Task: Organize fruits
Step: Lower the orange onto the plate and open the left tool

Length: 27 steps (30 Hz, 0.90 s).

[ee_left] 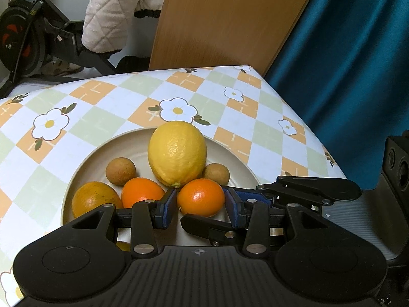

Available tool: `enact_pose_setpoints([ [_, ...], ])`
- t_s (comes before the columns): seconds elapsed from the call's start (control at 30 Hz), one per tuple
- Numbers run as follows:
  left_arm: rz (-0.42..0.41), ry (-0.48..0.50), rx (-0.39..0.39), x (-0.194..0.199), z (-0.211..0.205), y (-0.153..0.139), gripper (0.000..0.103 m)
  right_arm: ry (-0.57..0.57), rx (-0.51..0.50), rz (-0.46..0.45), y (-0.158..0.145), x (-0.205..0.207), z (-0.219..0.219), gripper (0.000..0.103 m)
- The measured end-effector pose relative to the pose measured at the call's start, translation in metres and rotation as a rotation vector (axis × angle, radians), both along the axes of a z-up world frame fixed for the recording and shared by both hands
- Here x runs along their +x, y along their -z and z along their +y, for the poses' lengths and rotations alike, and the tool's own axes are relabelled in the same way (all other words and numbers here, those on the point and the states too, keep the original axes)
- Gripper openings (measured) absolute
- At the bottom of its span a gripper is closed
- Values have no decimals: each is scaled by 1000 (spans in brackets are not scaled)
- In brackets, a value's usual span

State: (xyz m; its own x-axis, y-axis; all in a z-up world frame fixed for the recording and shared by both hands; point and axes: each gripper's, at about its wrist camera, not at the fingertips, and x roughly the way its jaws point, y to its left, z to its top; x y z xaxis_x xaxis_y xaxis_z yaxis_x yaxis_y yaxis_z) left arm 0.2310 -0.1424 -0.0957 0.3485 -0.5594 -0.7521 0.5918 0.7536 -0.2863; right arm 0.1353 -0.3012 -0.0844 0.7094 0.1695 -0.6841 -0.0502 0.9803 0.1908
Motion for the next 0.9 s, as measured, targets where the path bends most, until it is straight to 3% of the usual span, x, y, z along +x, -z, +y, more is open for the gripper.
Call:
enact_pose_setpoints([
  [0.27,-3,-12,4,0,0,-1,44,14,-7,11,2,4,1,38],
  [0.43,-12,-23,5,-3,4,-7,44,43,-22,13,-1,2,1,44],
  [0.9,-96,-75,-24,-29,42,-50,44,103,-14,-17,-24,-34,10,45],
])
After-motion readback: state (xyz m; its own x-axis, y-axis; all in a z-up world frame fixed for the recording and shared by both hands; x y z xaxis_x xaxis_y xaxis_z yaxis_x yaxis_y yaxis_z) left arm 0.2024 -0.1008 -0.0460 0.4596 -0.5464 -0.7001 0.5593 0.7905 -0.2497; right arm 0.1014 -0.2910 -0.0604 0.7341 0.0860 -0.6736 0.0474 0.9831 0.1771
